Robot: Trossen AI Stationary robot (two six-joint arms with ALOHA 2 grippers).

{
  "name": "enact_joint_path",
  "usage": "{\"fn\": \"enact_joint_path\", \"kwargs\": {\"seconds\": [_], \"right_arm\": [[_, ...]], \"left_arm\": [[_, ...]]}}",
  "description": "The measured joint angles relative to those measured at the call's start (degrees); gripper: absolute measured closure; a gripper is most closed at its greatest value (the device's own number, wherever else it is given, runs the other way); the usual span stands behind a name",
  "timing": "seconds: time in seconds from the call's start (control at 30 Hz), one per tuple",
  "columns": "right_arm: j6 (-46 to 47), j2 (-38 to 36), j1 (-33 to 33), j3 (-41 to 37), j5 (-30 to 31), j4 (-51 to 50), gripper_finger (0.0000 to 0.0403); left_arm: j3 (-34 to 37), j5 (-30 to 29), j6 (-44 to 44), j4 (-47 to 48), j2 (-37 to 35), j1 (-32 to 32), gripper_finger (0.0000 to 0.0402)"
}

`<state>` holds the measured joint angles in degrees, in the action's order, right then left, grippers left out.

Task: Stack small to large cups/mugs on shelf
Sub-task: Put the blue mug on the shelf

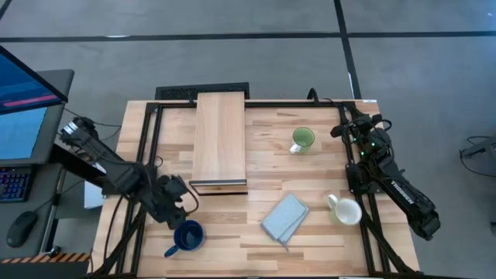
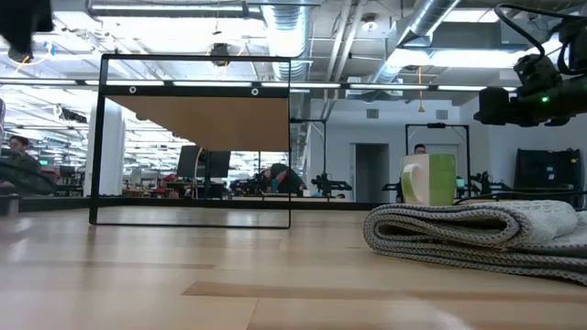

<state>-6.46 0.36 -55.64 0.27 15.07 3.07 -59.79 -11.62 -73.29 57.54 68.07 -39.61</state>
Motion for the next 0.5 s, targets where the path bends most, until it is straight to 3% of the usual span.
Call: {"fn": "enact_joint_path", "kwargs": {"seconds": [0.33, 0.5], "right_arm": [[3.4, 0.0, 0.0, 0.0, 0.0, 0.0, 0.0168], [3.7, 0.0, 0.0, 0.0, -0.1, 0.0, 0.0168]], "left_arm": [[0.0, 4.9, -14.2, 0.0, 10.6, -3.8, 0.0116], [0.0, 8.8, -15.1, 0.0, 15.6, -4.3, 0.0116]]}}
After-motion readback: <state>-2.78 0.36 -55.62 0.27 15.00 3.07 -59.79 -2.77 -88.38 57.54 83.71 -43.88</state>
